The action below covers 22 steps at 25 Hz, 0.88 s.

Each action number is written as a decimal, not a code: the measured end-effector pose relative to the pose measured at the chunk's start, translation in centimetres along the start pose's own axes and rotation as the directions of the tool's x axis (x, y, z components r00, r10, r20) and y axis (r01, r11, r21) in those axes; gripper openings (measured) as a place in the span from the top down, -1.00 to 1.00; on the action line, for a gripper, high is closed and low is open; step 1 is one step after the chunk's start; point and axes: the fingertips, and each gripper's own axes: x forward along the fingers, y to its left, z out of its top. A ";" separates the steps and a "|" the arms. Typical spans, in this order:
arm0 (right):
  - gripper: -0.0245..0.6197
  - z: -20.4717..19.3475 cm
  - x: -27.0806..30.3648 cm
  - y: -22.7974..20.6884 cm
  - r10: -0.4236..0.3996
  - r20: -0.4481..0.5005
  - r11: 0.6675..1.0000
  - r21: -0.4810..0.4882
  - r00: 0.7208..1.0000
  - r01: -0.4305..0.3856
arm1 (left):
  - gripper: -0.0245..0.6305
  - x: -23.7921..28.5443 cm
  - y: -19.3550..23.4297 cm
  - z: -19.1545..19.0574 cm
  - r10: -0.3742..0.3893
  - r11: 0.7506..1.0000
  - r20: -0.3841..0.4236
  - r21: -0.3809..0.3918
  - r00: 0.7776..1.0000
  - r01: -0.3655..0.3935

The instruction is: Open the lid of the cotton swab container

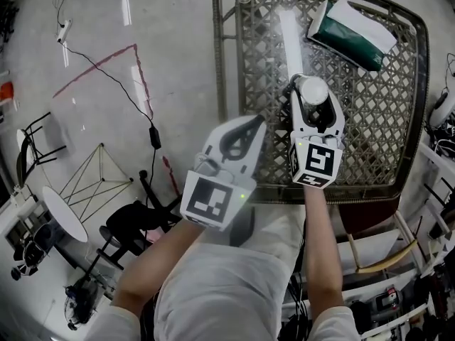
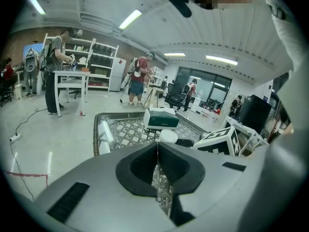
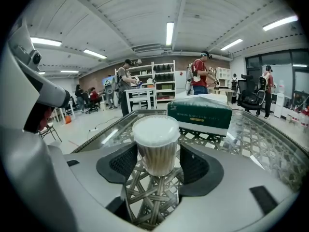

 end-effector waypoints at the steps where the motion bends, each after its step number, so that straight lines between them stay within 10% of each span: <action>1: 0.12 0.0 0.1 0.0 0.002 -0.007 1.000 -0.004 1.000 -0.002 | 0.91 -0.1 -0.1 0.0 0.000 1.000 -0.001 0.002 1.000 0.000; 22: 0.22 5.3 -6.6 0.2 0.026 0.032 1.000 -0.007 0.999 -0.026 | 0.91 -3.9 -3.2 3.9 -0.006 0.998 0.047 0.057 0.999 0.003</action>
